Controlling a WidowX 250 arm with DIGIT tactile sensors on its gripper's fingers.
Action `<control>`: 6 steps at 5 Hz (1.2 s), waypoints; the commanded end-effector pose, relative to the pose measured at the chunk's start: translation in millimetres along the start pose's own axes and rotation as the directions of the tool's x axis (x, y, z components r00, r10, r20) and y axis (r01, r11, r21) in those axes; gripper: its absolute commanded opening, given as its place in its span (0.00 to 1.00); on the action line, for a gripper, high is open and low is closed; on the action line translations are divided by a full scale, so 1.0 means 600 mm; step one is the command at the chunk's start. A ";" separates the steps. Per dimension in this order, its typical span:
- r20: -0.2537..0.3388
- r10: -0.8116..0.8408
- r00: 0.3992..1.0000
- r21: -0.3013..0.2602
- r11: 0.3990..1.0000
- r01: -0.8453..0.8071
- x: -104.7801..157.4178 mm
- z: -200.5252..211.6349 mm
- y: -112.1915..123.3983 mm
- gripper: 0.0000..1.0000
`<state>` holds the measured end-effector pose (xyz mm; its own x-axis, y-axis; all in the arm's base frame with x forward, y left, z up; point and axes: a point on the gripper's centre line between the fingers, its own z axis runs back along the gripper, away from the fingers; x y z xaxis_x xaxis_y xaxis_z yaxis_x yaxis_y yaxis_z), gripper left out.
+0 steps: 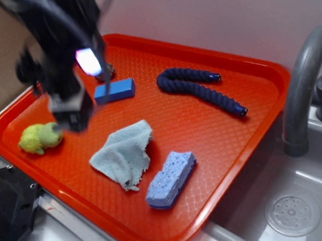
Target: Grab the blue cloth.
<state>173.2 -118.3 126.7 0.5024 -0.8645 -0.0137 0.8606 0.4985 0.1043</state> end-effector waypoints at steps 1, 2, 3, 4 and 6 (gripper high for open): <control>-0.009 -0.052 0.999 -0.039 0.998 0.052 -0.014 -0.112 0.004 1.00; 0.007 -0.011 1.000 -0.049 0.999 0.011 -0.017 -0.140 0.018 1.00; 0.058 0.030 0.998 -0.145 0.989 -0.021 -0.010 -0.181 0.022 1.00; 0.089 0.105 0.990 -0.187 0.978 -0.087 -0.008 -0.199 0.018 0.00; -0.031 0.381 0.924 -0.017 0.924 -0.382 -0.014 -0.132 0.048 0.00</control>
<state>203.9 -77.3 41.5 0.8102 -0.5828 -0.0632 0.5861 0.8074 0.0682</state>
